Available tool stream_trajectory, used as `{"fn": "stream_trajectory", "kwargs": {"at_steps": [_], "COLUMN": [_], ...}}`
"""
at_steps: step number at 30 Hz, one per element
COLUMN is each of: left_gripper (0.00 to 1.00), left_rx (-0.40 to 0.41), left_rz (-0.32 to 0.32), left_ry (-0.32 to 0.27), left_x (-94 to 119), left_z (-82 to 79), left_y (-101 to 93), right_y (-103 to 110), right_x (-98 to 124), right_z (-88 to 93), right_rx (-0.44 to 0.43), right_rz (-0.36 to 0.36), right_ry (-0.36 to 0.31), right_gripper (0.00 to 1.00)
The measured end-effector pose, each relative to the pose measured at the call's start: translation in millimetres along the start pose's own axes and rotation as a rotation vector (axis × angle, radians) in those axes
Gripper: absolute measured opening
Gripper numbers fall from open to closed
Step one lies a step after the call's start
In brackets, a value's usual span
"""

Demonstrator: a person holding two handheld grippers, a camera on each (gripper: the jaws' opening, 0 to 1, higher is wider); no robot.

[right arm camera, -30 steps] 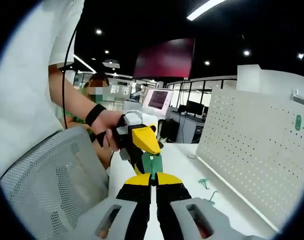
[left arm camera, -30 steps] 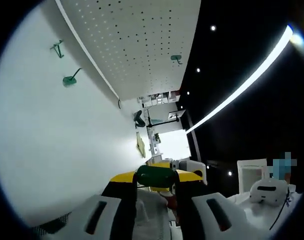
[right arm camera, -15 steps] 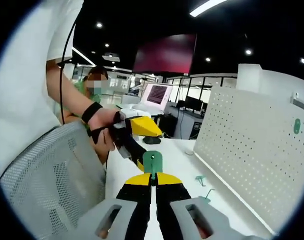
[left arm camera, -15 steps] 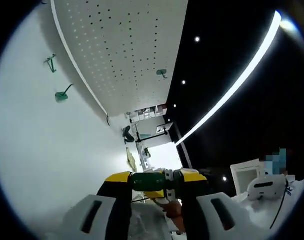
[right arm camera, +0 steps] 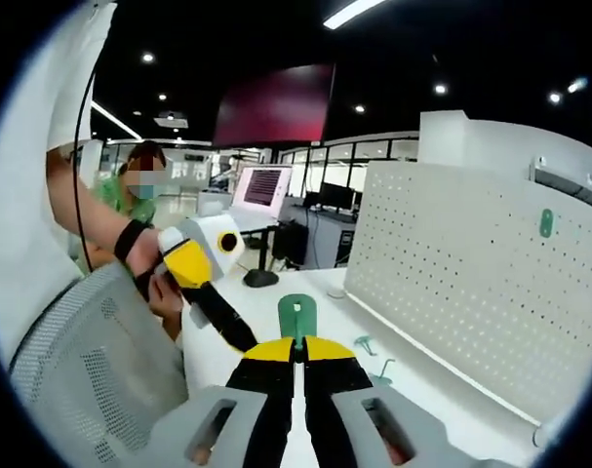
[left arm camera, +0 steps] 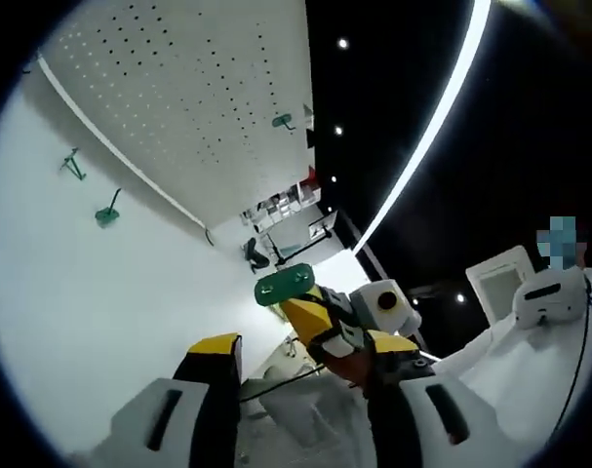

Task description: Insert the hook assembly into the mounting plate slot until the hook locks in place.

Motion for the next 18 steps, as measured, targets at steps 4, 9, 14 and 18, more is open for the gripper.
{"fn": "stream_trajectory", "kwargs": {"at_steps": [4, 9, 14, 18], "left_gripper": [0.53, 0.56, 0.56, 0.56], "left_rx": [-0.059, -0.14, -0.209, -0.241], "left_rz": [-0.019, -0.019, -0.037, -0.043], "left_ry": [0.001, 0.031, 0.04, 0.05], "left_x": [2, 0, 0, 2], "left_z": [-0.7, 1.7, 5.0, 9.2], "left_y": [-4.8, -13.7, -22.8, -27.1], "right_y": [1, 0, -2, -7], "right_x": [0, -2, -7, -6], "right_z": [-2.2, -6.0, -12.1, -17.9], "right_rx": [-0.036, -0.062, -0.116, -0.139], "right_rz": [0.035, 0.087, 0.146, 0.199], "right_ry": [0.001, -0.023, -0.022, -0.027], "right_gripper": [0.01, 0.01, 0.01, 0.01]}}
Point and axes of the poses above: the point that each gripper's makers call its tool centre point, and the gripper's own axes: x roughly backward along the fingers, y roughly to its left, z roughly out of its underside, the point moved 10 cm from there along x, roughly backward along the fingers, and after that the axes turned 3 degrees about -z, right-handed, at the moved point
